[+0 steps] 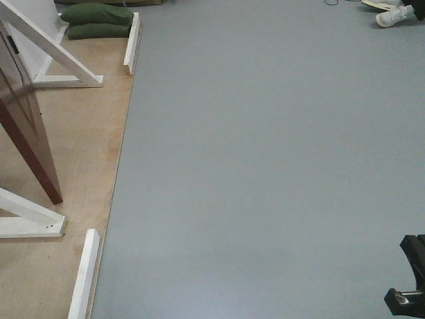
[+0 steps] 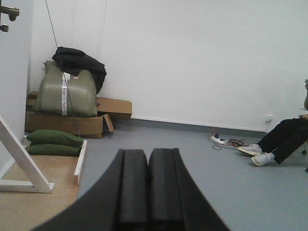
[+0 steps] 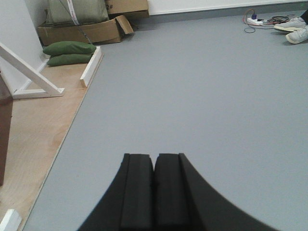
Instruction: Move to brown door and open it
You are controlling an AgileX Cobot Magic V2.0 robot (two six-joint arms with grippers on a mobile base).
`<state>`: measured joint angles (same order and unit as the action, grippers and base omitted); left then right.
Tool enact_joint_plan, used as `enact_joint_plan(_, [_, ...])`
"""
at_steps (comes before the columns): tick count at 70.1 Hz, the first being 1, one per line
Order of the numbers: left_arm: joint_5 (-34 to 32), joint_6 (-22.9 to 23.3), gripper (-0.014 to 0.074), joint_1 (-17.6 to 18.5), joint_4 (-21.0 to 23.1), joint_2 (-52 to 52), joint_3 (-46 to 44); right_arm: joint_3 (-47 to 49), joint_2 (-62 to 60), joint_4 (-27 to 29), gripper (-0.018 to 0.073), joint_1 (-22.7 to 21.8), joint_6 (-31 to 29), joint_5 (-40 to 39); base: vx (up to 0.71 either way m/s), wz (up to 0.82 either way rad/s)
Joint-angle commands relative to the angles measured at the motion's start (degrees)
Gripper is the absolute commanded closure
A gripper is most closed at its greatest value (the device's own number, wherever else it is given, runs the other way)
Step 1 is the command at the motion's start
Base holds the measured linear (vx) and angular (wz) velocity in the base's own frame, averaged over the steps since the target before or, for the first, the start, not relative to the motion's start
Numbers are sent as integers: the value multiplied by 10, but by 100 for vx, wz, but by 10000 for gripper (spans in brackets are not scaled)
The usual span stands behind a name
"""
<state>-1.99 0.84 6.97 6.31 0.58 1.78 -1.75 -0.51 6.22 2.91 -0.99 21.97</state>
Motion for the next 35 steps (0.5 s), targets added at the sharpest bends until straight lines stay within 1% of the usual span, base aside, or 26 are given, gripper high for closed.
enact_joint_plan(1, [-43,-1,580,1,-4,15,10,-1,-9,-3,559,-1,-6,-46,20,-7])
enact_joint_plan(17, [-43,-1,580,1,-4,15,10,-1,-9,-3,559,-1,-6,-46,20,0])
enact_joint_plan(35, [-43,-1,580,1,-4,15,10,-1,-9,-3,559,-1,-6,-46,23,20])
